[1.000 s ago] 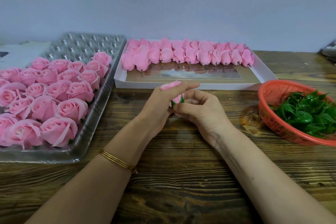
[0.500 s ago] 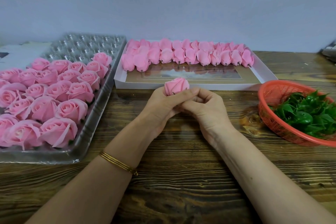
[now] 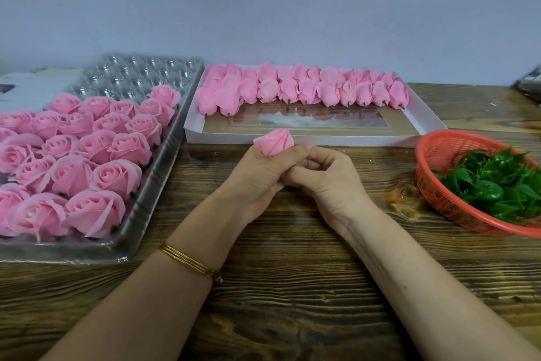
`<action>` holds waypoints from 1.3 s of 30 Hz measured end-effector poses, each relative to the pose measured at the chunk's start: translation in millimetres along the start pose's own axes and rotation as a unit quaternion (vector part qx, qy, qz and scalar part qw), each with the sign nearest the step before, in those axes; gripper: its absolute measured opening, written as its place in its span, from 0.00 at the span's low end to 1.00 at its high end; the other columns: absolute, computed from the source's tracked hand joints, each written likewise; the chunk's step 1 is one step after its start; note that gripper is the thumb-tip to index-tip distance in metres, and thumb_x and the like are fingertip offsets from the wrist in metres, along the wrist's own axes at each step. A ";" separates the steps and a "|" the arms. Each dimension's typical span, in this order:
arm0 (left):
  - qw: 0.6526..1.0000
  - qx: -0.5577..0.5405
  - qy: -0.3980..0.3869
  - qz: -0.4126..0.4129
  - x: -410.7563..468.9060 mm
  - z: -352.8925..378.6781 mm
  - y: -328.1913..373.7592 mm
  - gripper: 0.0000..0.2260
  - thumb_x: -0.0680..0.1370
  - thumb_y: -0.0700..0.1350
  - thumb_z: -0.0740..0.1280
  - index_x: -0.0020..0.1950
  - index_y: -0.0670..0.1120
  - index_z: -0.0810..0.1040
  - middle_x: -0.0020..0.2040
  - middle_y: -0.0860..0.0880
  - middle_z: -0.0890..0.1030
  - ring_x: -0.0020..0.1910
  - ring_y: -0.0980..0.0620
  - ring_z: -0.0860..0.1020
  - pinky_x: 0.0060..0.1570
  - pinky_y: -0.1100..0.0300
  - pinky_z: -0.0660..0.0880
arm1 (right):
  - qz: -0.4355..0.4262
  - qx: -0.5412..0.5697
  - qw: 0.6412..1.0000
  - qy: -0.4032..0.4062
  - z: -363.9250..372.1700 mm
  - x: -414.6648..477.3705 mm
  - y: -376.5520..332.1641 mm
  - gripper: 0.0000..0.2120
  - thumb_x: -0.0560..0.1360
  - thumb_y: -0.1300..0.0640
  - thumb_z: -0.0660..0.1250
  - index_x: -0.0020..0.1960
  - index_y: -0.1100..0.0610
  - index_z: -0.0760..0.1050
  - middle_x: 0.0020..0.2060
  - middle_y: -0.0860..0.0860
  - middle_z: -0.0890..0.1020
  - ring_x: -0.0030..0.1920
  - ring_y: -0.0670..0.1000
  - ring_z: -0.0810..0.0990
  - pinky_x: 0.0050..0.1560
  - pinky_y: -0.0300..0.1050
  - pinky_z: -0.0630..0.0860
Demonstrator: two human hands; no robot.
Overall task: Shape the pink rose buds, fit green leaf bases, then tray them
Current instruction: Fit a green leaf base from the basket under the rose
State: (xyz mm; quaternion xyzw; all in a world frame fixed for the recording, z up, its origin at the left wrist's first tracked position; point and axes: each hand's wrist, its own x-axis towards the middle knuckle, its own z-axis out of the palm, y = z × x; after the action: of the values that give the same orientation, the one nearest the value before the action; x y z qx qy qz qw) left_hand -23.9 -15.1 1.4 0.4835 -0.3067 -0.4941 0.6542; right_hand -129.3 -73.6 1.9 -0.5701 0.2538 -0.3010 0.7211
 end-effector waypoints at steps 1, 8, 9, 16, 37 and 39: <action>1.000 0.004 0.010 0.000 0.1 0.5 -0.2 0.08 0.68 0.48 0.73 0.40 0.44 0.84 0.40 0.43 0.84 0.41 0.51 0.83 0.50 0.57 0.79 | 0.001 0.001 1.000 -0.004 -0.9 0.4 0.5 0.12 0.67 0.76 0.70 0.50 0.74 0.77 0.40 0.62 0.78 0.44 0.58 0.76 0.51 0.53 0.76; 0.986 0.092 0.087 0.107 -3.6 7.3 -1.1 0.12 0.77 0.38 0.70 0.35 0.47 0.81 0.34 0.51 0.80 0.37 0.54 0.78 0.44 0.58 0.77 | 0.002 0.009 0.999 0.051 -6.1 4.7 -8.6 0.13 0.61 0.61 0.66 0.44 0.61 0.80 0.34 0.51 0.82 0.36 0.47 0.80 0.40 0.40 0.76; 0.981 0.120 0.092 0.122 -3.6 7.2 -1.0 0.10 0.77 0.39 0.70 0.35 0.44 0.80 0.33 0.50 0.78 0.36 0.54 0.75 0.41 0.59 0.75 | -0.020 0.004 0.997 0.072 -7.8 5.8 -9.5 0.11 0.62 0.59 0.67 0.44 0.59 0.80 0.33 0.48 0.82 0.35 0.44 0.80 0.41 0.39 0.75; 0.967 0.213 0.066 0.124 -6.0 9.5 -3.6 0.10 0.76 0.42 0.72 0.40 0.36 0.78 0.28 0.50 0.76 0.28 0.57 0.72 0.30 0.64 0.71 | -0.108 0.032 0.991 0.071 -5.3 2.1 -12.4 0.04 0.74 0.62 0.70 0.44 0.54 0.82 0.37 0.45 0.83 0.40 0.42 0.80 0.44 0.36 0.76; 0.972 0.199 0.033 0.117 -4.2 12.0 -6.3 0.07 0.76 0.28 0.67 0.43 0.23 0.72 0.41 0.40 0.72 0.43 0.47 0.69 0.45 0.53 0.67 | -0.104 -0.093 0.989 -0.038 -0.3 -3.6 -12.2 0.15 0.67 0.52 0.72 0.52 0.54 0.83 0.54 0.62 0.83 0.54 0.54 0.81 0.66 0.54 0.74; 0.974 0.194 0.035 0.108 -4.2 11.5 -6.3 0.07 0.77 0.29 0.66 0.43 0.25 0.73 0.41 0.41 0.72 0.42 0.47 0.69 0.43 0.54 0.68 | -0.112 -0.138 0.983 -0.039 -0.6 -3.5 -11.2 0.17 0.68 0.49 0.70 0.55 0.53 0.81 0.54 0.61 0.82 0.59 0.57 0.80 0.68 0.58 0.72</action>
State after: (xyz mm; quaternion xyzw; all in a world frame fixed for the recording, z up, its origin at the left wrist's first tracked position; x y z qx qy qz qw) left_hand -37.6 -15.2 -0.3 0.5822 -0.4243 -0.3342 0.6077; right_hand -133.8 -73.4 12.8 -0.7006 0.1990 -0.3194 0.6062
